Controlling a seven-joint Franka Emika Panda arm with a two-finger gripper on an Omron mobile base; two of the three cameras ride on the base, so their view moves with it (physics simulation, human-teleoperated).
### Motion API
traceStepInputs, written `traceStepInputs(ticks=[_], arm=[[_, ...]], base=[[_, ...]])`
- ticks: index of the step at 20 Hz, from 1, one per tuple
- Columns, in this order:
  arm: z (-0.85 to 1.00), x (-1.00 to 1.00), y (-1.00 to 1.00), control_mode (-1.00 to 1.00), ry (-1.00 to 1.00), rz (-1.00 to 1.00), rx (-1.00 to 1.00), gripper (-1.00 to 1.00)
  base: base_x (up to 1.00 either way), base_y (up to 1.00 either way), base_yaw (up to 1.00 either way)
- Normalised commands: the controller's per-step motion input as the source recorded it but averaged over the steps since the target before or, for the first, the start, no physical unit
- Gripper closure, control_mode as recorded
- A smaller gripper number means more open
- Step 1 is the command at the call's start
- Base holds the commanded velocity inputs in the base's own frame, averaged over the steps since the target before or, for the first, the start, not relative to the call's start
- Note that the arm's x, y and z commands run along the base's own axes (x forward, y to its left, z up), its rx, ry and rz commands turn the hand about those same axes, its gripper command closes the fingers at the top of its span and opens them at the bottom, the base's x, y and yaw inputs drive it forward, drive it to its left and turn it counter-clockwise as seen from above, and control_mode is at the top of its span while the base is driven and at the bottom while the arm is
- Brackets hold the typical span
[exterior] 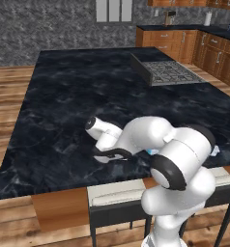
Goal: Stack the yogurt containers by placing the smaller containers on top of the larger containers.
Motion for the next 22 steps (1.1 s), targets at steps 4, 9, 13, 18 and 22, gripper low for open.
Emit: traceStepInputs(ticks=[4,9,13,18,22], arm=[[-0.09,0.09,0.00,-1.00,0.00,0.00,0.00,-1.00],[-0.07,0.09,0.00,-1.00,0.00,0.00,0.00,-1.00],[-0.02,0.02,0.01,-1.00,0.00,0.00,0.00,-1.00],[0.00,0.00,0.00,-1.00,0.00,0.00,0.00,-1.00],[0.00,0.00,0.00,-1.00,0.00,0.00,0.00,-1.00]], base=[[0.00,0.00,0.00],[0.00,0.00,0.00],[0.00,0.00,0.00],[0.00,0.00,0.00],[0.00,0.00,0.00]])
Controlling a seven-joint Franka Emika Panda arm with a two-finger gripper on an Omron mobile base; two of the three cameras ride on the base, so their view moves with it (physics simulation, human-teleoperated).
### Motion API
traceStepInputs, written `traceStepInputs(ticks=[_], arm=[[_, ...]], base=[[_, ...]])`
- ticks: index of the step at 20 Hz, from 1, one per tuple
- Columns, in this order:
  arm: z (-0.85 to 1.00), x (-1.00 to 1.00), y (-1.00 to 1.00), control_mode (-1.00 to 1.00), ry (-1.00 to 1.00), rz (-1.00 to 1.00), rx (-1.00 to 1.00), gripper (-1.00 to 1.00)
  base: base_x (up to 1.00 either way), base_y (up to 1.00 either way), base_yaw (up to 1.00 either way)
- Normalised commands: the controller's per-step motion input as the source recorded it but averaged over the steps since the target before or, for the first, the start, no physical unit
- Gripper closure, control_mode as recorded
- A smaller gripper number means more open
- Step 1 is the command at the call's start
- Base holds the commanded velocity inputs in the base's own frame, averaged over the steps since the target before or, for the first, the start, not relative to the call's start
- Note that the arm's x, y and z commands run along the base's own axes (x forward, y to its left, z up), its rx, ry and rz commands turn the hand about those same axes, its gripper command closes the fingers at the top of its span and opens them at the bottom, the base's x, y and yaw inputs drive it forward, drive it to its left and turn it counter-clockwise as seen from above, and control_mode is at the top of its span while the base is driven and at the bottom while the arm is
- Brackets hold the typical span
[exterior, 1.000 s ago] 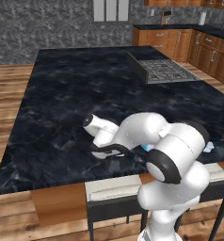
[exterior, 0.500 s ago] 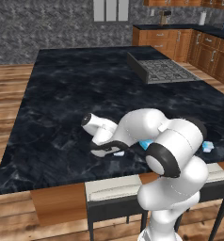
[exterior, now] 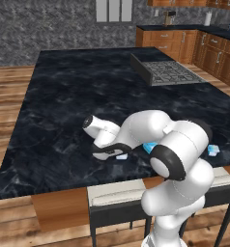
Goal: Stack the yogurt containers by placing the smaller containers on top of the larger containers.
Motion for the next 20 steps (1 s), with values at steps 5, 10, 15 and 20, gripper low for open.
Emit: traceStepInputs(ticks=[5,10,15,20], arm=[[0.00,0.00,0.00,-1.00,0.00,0.00,0.00,-1.00],[0.00,0.00,0.02,-1.00,0.00,0.00,0.00,-1.00],[-0.01,0.00,0.09,-1.00,0.00,0.00,0.00,-1.00],[-0.11,0.01,0.03,-1.00,0.02,0.00,0.00,-1.00]], base=[[0.00,0.00,0.00],[0.00,0.00,0.00],[0.00,0.00,0.00],[0.00,0.00,0.00]])
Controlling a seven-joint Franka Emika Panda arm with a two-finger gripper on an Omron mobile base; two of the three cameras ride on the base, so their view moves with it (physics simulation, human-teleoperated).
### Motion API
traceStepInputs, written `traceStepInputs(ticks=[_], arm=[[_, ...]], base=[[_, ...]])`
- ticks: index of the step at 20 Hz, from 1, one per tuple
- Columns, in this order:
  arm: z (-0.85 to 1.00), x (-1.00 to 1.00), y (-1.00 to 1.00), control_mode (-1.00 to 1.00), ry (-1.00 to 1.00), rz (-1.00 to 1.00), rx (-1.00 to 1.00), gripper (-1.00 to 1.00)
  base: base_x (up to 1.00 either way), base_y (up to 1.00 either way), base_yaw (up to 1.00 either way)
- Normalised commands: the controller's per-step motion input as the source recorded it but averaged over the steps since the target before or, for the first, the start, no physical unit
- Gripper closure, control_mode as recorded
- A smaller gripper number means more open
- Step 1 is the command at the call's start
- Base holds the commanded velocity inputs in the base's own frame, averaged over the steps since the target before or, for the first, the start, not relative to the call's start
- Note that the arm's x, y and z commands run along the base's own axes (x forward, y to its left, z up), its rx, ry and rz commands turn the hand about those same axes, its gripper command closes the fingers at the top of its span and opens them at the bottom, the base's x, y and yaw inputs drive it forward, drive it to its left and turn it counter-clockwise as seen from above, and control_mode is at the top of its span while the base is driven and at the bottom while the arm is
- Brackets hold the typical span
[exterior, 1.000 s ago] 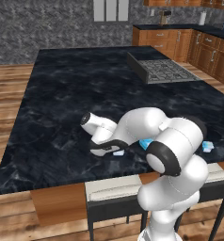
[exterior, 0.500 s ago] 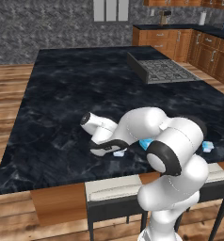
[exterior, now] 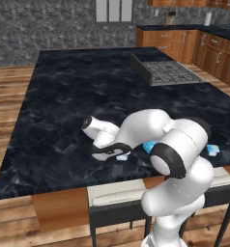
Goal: Stack the yogurt containers by placing the smaller containers on top of the larger containers.
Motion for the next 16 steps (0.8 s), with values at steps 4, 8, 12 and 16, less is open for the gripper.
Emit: traceStepInputs(ticks=[4,8,12,16], arm=[[-0.16,0.10,0.00,-1.00,0.05,0.00,0.00,-1.00],[-0.16,0.09,0.00,-1.00,0.05,0.00,0.00,-1.00],[-0.12,0.07,0.00,-1.00,0.06,0.00,0.00,-1.00],[-0.11,0.02,0.00,-1.00,0.05,0.00,0.00,-1.00]], base=[[0.00,0.00,0.00],[0.00,0.00,0.00],[0.00,0.00,0.00],[0.00,0.00,0.00]])
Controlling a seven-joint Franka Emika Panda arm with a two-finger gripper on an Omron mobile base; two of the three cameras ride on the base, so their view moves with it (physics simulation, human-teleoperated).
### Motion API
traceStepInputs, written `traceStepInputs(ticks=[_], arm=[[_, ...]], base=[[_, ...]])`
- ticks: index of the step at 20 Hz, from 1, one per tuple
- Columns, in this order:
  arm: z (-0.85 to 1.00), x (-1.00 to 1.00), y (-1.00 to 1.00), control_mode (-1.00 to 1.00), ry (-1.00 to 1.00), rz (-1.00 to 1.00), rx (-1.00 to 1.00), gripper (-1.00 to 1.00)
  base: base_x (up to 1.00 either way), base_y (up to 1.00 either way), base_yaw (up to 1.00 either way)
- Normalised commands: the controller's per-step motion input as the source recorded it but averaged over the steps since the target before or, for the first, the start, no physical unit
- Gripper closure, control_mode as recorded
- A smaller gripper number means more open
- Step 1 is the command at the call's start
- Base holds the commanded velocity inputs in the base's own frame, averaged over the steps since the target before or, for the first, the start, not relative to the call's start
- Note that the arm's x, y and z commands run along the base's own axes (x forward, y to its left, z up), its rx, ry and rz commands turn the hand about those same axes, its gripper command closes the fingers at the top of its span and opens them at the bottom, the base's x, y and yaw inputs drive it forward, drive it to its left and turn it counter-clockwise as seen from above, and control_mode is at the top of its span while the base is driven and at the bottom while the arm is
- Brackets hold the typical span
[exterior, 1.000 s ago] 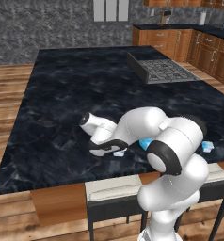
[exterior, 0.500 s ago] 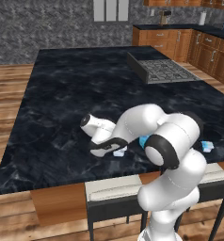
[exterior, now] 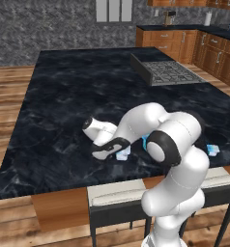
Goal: Stack the yogurt containers by placing the smaller containers on top of the larger containers.
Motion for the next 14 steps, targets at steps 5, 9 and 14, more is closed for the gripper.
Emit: traceStepInputs(ticks=[5,9,14], arm=[[-0.10,0.00,0.00,-1.00,0.01,0.00,0.00,-1.00],[-0.11,0.00,0.00,-1.00,0.00,0.00,0.00,-1.00],[-0.10,0.00,0.00,-1.00,0.00,0.00,0.00,-1.00]], base=[[0.00,0.00,0.00],[0.00,0.00,0.00],[0.00,0.00,0.00]])
